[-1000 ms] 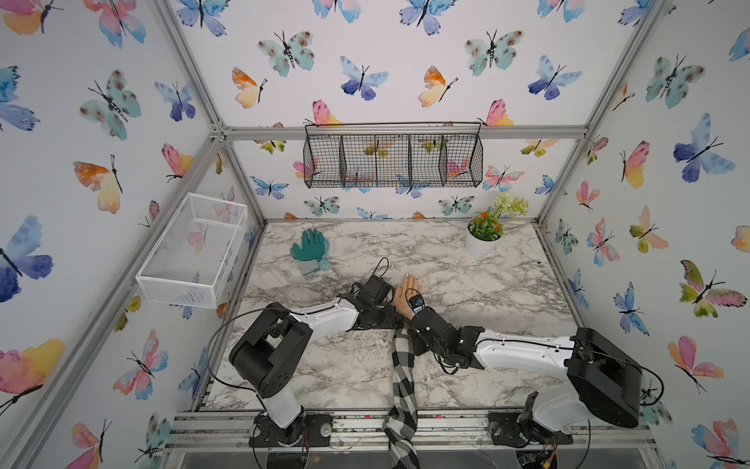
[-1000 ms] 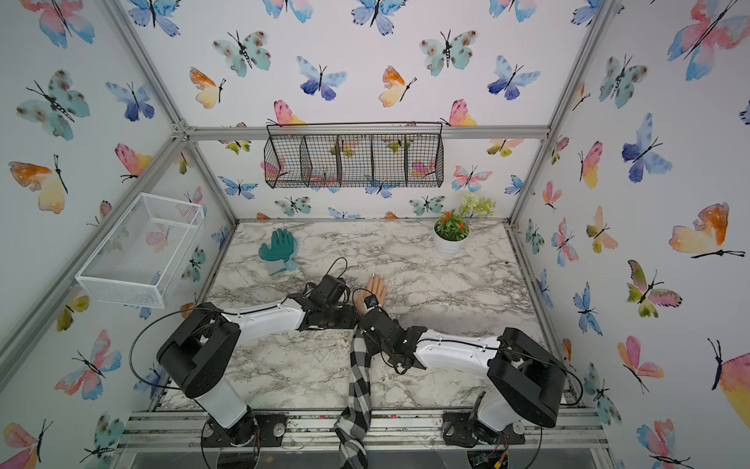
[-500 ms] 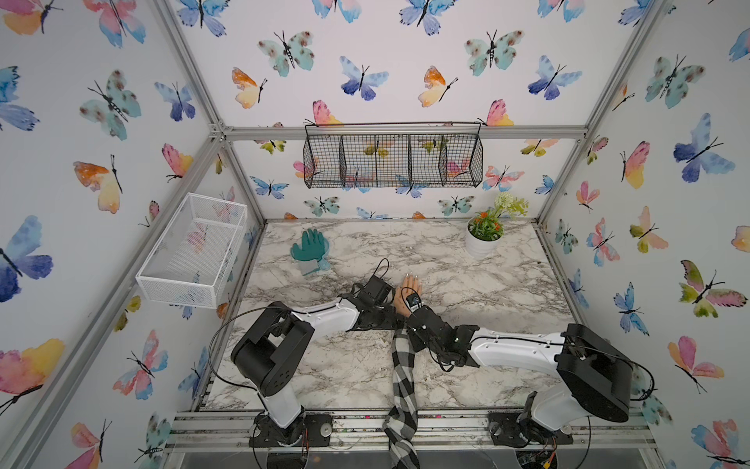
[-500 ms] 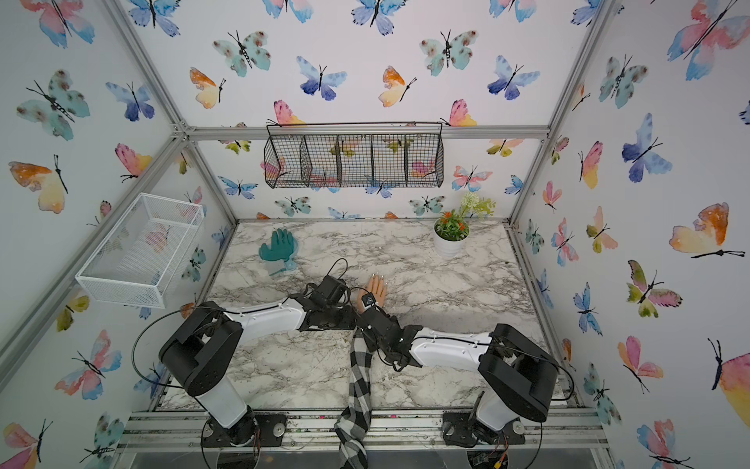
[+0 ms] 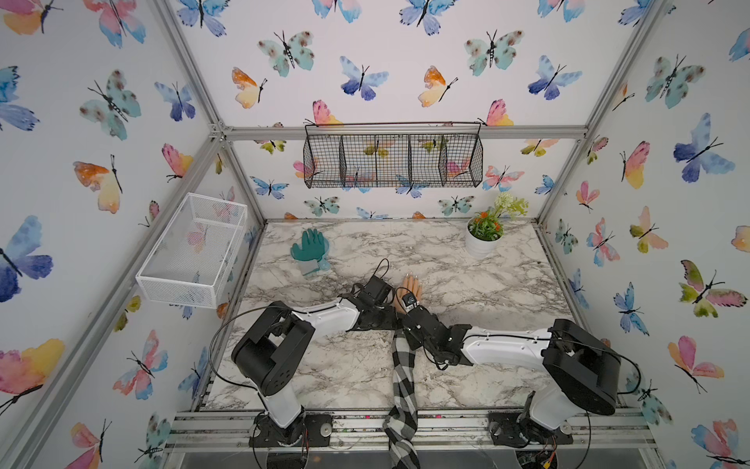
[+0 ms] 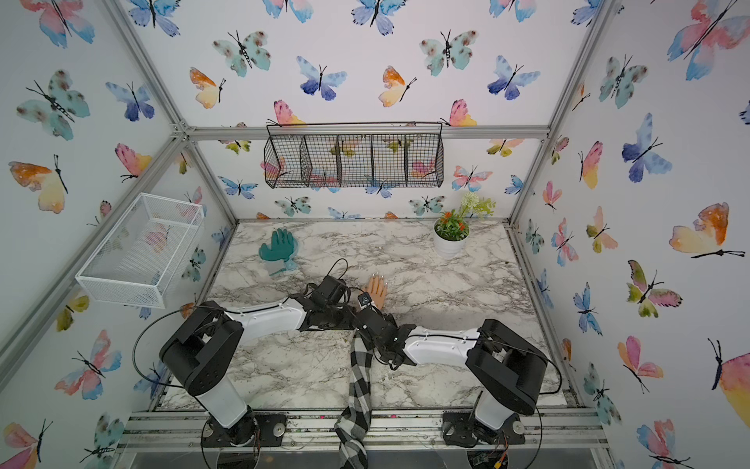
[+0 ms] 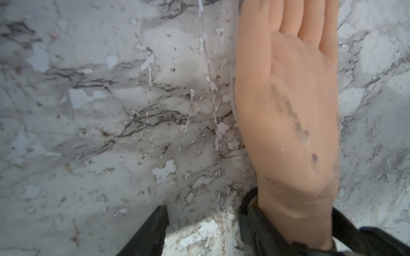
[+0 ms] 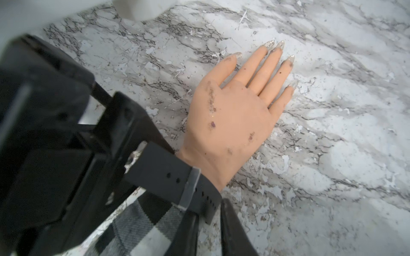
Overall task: Take off the watch
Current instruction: Untie the watch from the hand.
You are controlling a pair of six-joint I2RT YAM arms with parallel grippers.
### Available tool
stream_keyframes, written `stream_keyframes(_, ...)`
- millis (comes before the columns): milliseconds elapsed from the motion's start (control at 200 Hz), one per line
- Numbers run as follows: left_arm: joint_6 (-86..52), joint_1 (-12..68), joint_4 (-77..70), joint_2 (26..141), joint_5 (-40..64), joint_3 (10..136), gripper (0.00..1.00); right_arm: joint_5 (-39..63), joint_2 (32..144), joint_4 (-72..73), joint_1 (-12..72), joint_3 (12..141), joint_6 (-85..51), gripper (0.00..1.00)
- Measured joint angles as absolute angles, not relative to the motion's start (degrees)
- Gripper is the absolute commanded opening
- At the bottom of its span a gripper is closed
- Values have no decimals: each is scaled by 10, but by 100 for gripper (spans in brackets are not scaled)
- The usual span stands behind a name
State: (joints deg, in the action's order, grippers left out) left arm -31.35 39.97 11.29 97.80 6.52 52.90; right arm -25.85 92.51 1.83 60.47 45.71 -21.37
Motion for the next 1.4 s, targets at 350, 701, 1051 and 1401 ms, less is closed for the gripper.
stream_keyframes(350, -314, 400, 111, 978, 67, 529, 61, -263, 929, 22, 605, 457, -224, 2)
stream_keyframes(701, -317, 356, 110, 966, 85, 529, 62, -222, 882, 27, 604, 440, -260, 3)
stream_keyframes(1051, -322, 347, 106, 924, 117, 529, 63, -194, 873, 35, 599, 437, -272, 3)
stream_keyframes(1401, -338, 396, 98, 913, 135, 576, 64, -179, 882, 41, 597, 434, -277, 2)
